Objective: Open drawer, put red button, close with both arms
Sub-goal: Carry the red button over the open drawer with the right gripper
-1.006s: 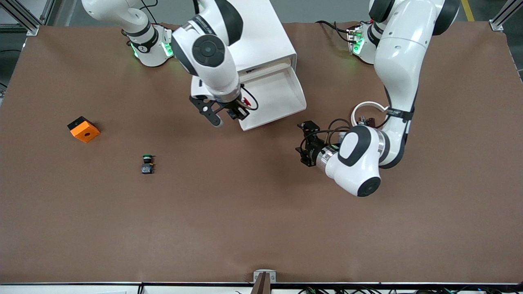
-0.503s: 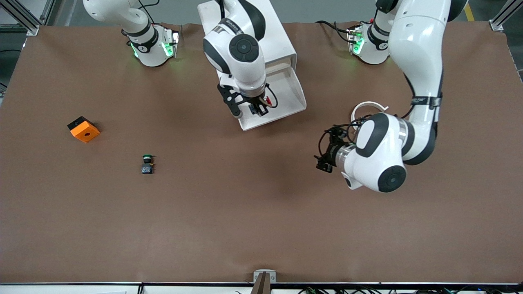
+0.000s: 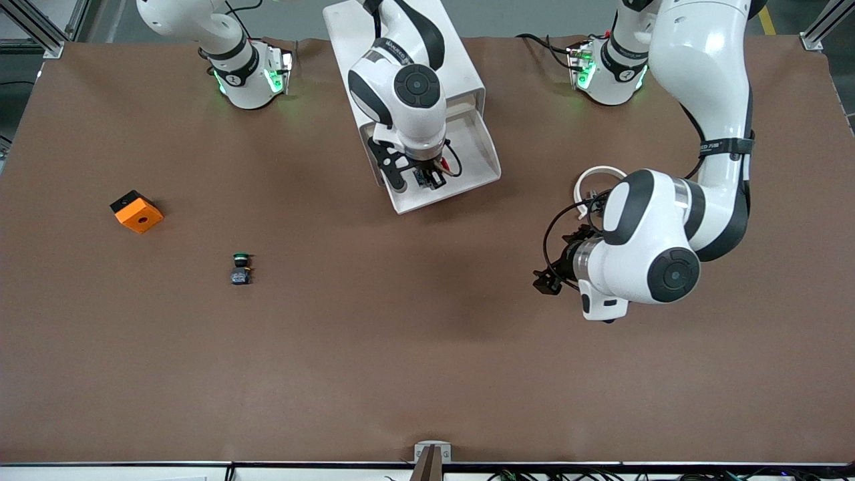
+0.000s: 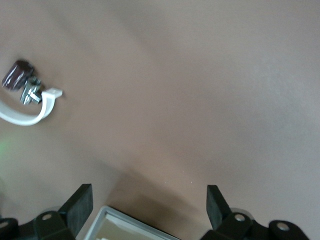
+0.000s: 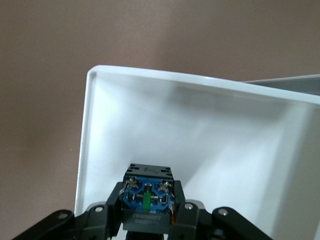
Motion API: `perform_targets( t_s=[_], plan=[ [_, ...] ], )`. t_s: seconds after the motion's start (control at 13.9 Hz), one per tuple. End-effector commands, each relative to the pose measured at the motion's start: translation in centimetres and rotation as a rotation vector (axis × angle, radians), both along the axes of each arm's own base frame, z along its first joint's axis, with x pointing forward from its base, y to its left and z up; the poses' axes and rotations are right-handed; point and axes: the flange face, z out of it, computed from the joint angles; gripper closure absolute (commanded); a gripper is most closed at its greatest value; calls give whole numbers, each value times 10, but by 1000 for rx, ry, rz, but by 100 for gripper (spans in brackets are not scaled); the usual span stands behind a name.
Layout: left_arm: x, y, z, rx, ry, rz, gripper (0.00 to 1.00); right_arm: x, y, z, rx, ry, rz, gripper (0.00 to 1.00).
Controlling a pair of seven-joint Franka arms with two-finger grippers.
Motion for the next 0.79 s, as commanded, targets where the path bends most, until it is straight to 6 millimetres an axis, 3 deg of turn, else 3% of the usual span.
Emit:
perform_targets(
  t_s=[0.0, 0.07, 0.14, 0.29, 0.43, 0.57, 0.72],
  plan=[
    [-7, -17, -4, 21, -60, -235, 0, -1, 10, -3, 10, 0, -8, 58],
    [-12, -30, -7, 16, -78, -319, 0, 1, 10, 0, 13, -3, -9, 1],
    [-22, -48, -21, 11, -78, -372, 0, 1, 11, 3, 15, -7, -2, 0],
    [-34, -79, -29, -29, -114, -404, 0, 10, 12, 29, 30, -23, -5, 0],
    [-52, -114, -41, -58, -111, -456, 0, 30, 4, 82, 25, -7, -20, 0],
    [-84, -149, -69, -74, -105, -491, 0, 63, -28, 134, 10, 27, -62, 0],
    [-112, -173, -90, -85, -104, -527, 0, 82, -69, 180, 33, 24, -33, 0]
  ],
)
